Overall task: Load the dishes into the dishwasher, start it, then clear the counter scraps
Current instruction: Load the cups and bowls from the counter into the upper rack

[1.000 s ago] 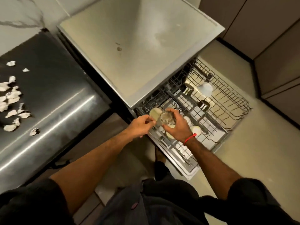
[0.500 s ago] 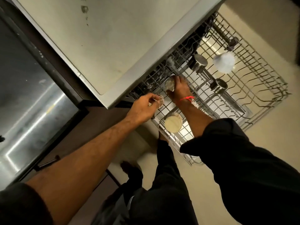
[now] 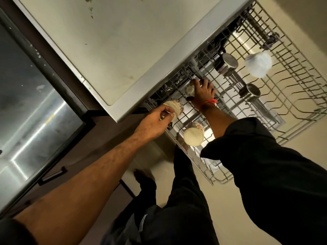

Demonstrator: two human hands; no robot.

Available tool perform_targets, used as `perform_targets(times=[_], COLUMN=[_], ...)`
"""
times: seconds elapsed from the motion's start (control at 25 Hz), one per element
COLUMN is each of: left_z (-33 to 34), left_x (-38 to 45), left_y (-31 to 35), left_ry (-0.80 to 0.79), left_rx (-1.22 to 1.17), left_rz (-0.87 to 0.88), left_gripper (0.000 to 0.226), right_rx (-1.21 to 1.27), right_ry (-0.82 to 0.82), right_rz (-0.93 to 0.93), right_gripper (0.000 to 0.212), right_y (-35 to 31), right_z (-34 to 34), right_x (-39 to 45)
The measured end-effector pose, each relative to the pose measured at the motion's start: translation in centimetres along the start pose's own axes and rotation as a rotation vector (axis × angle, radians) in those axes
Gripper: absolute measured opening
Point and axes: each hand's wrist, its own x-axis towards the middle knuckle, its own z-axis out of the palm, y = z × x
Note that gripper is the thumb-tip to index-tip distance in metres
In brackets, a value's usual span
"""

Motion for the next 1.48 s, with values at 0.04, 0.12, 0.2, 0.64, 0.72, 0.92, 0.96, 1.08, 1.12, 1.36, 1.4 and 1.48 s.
perform_targets(times=[0.04,0.12,0.2,0.64,0.72,0.92,0.96,1.08,1.12,1.36,1.4,1.48], left_z=[0.0,-0.1,-0.3,-2.7,-3.8,-8.7,-10.0,-13.2,-14.5,-20.2,-20.9,-22.1], left_x=[0.0,-0.2,-0.5,-6.7,-8.8,-15.4,-16.9,-21.1,-22.8,-31.7,-33.0,-35.5], left_y=[0.1,0.3,0.4,-4.3,-6.3,-14.7,-17.0,-23.3,-25.5,-37.7,-39.6,-43.0], left_ry=[-0.001,0.000,0.003,0.203,0.302,0.548,0.606,0.755,0.808,1.129,1.189,1.304], left_rx=[0.003,0.017,0.027,0.044,0.013,-0.022,-0.028,-0.112,-0.146,-0.313,-0.339,-0.397], left_rz=[0.000,0.005,0.010,0.333,0.411,0.555,0.573,0.545,0.516,0.379,0.355,0.297], left_gripper=[0.023,0.024,0.024,0.017,0.014,0.026,0.029,0.037,0.039,0.035,0.035,0.036], right_rx=[0.008,0.009,0.010,0.280,0.334,0.436,0.464,0.587,0.608,0.587,0.572,0.521], right_ry=[-0.022,-0.040,0.004,0.339,0.355,0.448,0.432,0.295,0.231,-0.042,-0.091,-0.176], right_rz=[-0.005,-0.025,-0.051,-0.270,-0.377,-0.671,-0.708,-0.761,-0.774,-0.886,-0.903,-0.945], right_gripper=[0.084,0.089,0.089,0.041,0.036,0.032,0.033,0.038,0.039,0.037,0.036,0.036], right_y=[0.1,0.1,0.2,-4.5,-7.5,-18.5,-21.1,-28.4,-31.2,-46.7,-49.0,-53.1], right_z=[-0.3,-1.1,-2.1,-3.1,-3.4,-3.2,-2.6,-0.4,0.5,5.9,6.9,8.8], right_x=[-0.1,-0.5,-1.5,-16.2,-18.8,-24.9,-26.1,-28.9,-30.0,-35.7,-36.8,-38.8])
